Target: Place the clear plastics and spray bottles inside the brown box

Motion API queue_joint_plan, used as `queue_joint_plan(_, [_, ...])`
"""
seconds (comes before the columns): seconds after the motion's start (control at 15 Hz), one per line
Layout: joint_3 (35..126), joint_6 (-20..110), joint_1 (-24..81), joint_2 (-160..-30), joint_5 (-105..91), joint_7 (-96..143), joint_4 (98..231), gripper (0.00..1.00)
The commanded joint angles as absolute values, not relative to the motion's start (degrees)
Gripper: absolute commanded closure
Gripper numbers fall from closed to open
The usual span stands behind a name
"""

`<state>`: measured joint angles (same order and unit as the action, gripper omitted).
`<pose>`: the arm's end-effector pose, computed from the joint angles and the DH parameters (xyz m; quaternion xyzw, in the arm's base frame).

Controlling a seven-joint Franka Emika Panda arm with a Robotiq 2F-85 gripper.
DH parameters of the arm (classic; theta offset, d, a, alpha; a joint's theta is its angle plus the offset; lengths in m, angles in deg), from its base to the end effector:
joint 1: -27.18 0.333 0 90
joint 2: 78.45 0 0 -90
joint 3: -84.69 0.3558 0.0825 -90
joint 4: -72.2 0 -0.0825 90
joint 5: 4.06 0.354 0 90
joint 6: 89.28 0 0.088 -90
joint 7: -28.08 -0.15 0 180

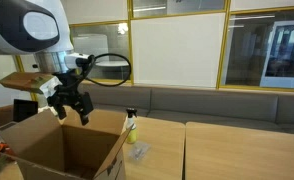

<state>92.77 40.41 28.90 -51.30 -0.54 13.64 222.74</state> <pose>0.3506 0.0644 0.4201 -0.9964 0.0647 -0.0539 0.0036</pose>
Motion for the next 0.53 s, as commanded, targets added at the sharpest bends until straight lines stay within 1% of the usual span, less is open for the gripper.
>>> queue_joint_plan(0.0, [92.4,40.3,29.2,-51.3,-0.7,13.5,222.3,0.0])
queue_joint_plan(0.47, [92.4,40.3,29.2,-51.2,-0.7,13.5,221.7,0.0])
